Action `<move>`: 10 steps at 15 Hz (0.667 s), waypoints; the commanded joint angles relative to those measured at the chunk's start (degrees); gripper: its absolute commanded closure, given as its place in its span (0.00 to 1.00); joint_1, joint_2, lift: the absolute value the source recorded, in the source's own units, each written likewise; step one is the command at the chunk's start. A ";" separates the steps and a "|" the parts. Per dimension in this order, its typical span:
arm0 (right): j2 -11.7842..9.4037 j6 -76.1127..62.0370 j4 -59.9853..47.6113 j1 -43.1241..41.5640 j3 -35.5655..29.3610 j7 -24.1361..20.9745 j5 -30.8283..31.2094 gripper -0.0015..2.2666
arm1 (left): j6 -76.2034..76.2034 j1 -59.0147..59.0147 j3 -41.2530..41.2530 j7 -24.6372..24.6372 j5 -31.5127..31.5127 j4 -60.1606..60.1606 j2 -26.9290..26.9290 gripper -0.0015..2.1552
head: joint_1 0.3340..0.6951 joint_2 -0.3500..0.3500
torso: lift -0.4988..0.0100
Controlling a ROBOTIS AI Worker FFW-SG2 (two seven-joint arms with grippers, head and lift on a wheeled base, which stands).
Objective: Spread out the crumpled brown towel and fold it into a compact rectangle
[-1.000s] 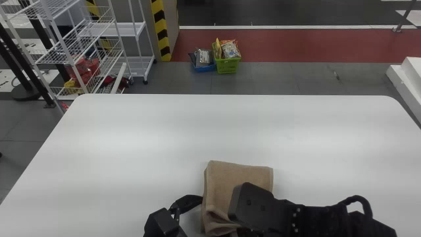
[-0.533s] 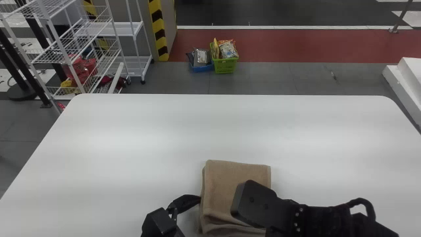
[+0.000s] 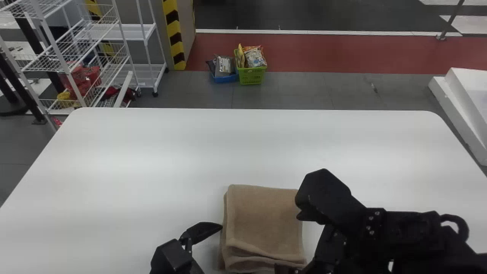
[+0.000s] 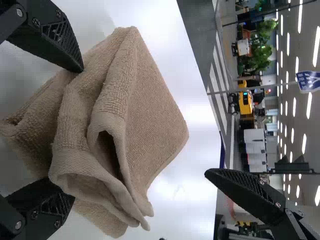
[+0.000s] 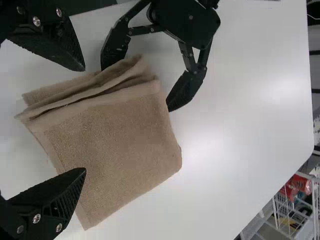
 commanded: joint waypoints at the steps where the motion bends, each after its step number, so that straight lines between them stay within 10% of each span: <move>1: 0.68 0.87 0.25 -0.01 -3.18 0.45 -3.00 0.05 | 0.00 0.19 1.17 0.05 0.47 -0.75 -0.04 0.05 | 1.00 0.49 | 0.73; 10: 2.97 2.63 2.62 -0.45 -8.01 0.45 -9.33 0.06 | 0.18 1.78 6.79 -1.80 1.70 -3.39 -0.04 0.05 | 1.00 0.56 | 0.73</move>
